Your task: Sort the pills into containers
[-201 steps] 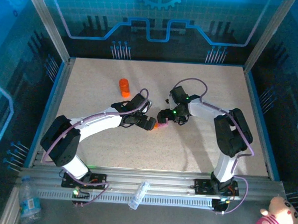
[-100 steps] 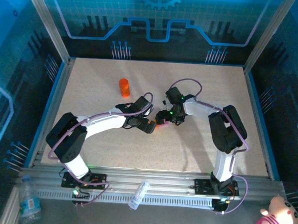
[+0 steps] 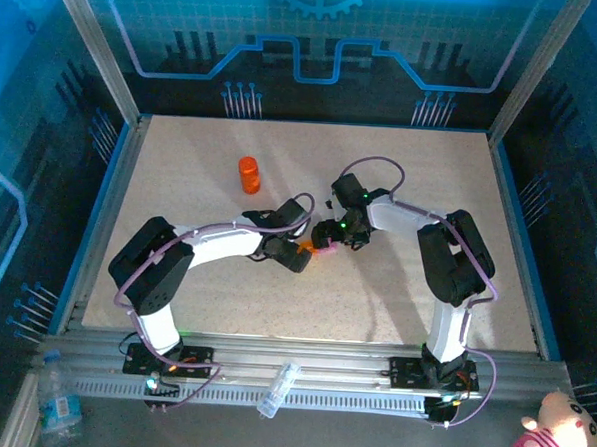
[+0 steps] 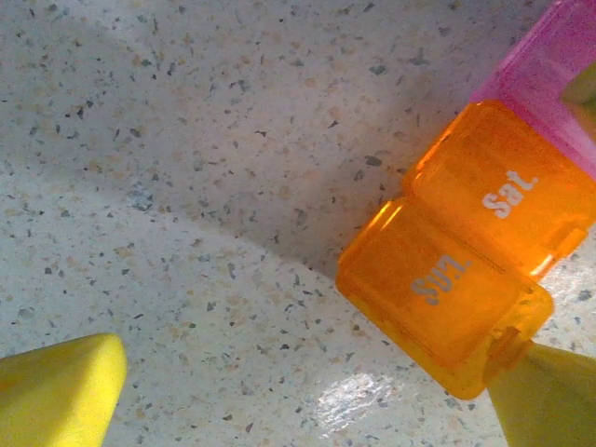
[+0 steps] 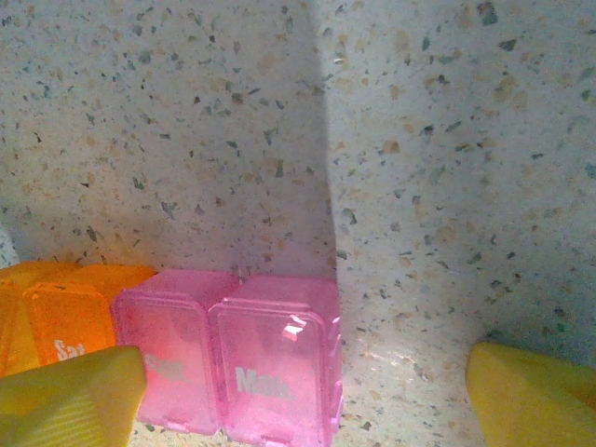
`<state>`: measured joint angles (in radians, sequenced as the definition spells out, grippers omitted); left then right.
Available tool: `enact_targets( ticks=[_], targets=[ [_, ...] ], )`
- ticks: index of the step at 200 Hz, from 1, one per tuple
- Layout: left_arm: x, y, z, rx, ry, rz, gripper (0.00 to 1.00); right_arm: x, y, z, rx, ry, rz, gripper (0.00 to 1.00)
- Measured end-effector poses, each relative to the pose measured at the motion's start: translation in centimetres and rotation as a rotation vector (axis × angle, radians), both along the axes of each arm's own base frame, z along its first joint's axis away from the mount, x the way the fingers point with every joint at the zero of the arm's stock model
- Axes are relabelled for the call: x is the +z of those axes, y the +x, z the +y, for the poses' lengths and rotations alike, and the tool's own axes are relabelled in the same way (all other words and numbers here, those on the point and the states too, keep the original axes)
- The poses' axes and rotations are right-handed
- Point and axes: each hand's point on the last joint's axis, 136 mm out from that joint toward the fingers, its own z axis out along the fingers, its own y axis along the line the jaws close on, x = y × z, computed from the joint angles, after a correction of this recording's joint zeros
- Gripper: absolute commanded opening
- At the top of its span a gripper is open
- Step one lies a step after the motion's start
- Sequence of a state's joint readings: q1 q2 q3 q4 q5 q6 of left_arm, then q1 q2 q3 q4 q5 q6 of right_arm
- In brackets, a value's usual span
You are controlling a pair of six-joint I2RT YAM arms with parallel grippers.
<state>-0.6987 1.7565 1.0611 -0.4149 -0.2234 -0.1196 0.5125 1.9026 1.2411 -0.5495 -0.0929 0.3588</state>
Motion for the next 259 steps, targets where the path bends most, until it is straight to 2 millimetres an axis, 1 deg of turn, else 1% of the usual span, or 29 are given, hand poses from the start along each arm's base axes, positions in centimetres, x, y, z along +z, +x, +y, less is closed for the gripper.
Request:
enact_targets(
  ticks=[60,100,140,168,207,241,259],
  targets=[
    [1.6,2.0,-0.2,0.013,-0.010,-0.052,0.99,0.0,0.0,0.0,0.000,0.000,0.000,0.89],
    [2.4,3.6,0.6,0.052,-0.019,-0.074,0.99,0.0,0.0,0.0,0.000,0.000,0.000,0.89],
    [2.3,4.6,1.8,0.092,-0.019,-0.075,0.99,-0.1,0.0,0.0,0.000,0.000,0.001,0.89],
    [1.7,5.0,2.5,0.111,-0.010,-0.062,0.99,-0.1,0.0,0.0,0.000,0.000,0.001,0.89],
    [0.6,5.0,2.8,0.127,-0.001,-0.039,0.99,-0.1,0.0,0.0,0.000,0.000,0.001,0.89],
    [0.7,4.9,2.6,0.139,-0.019,-0.032,0.99,0.0,0.0,0.0,0.000,0.000,0.002,0.89],
    [1.3,4.8,2.3,0.149,-0.047,-0.033,0.99,0.2,0.0,0.0,0.000,-0.001,0.005,0.90]
  ],
)
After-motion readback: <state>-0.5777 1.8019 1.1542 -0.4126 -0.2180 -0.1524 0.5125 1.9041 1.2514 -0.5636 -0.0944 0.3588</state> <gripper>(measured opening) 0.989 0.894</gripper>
